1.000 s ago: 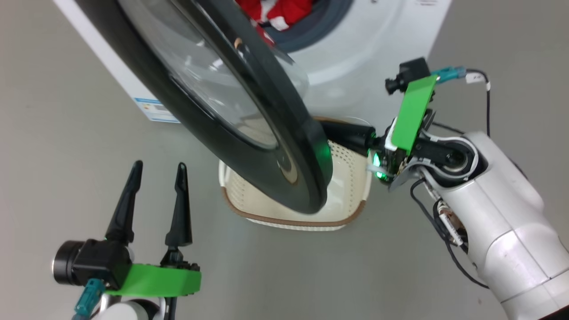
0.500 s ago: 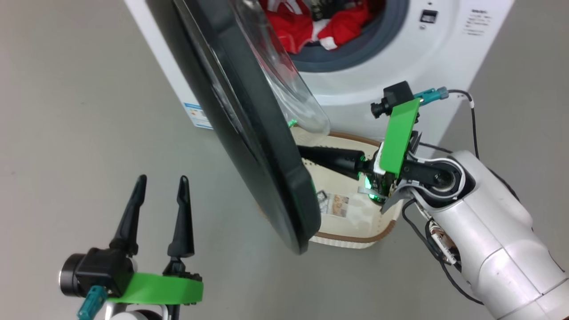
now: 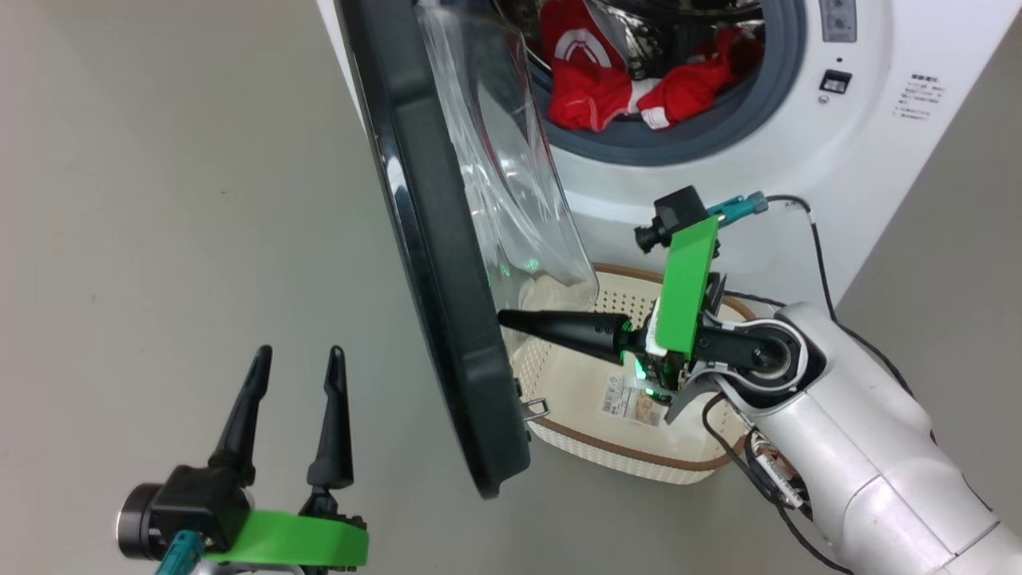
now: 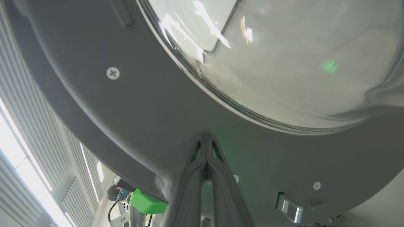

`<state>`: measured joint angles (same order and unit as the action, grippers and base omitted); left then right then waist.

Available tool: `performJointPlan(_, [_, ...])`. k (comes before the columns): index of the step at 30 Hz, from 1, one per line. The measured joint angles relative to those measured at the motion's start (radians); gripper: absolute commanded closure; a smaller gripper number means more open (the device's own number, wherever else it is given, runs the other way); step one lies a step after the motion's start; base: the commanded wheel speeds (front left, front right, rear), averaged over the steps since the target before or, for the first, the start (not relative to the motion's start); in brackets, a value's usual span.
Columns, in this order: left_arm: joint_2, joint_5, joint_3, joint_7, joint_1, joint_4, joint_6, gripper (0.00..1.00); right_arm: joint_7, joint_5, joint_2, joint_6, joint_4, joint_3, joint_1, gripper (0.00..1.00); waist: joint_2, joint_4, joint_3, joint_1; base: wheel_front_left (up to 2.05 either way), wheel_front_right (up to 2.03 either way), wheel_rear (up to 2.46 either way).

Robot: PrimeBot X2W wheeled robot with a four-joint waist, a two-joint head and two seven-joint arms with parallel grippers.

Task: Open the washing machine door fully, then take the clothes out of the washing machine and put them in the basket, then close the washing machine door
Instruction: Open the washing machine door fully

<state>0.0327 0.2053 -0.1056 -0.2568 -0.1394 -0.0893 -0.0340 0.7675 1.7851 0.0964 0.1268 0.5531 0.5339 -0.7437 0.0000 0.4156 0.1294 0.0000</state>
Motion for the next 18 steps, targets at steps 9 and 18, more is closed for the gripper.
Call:
performJointPlan(9, [0.000, 0.000, -0.002, 0.000, 0.010, -0.009, 0.000, 0.00, 0.000, 0.002, -0.005, 0.000, 0.001, 0.040, 0.008, 1.00, 0.0000, 0.047, -0.035, 0.0000, 0.00, 0.00, 0.00])
performJointPlan(18, [0.002, 0.007, -0.008, 0.000, 0.023, -0.017, -0.001, 0.00, -0.008, 0.014, -0.010, 0.000, 0.016, 0.073, 0.018, 1.00, 0.0000, 0.091, -0.056, 0.0000, 0.00, 0.00, 0.00])
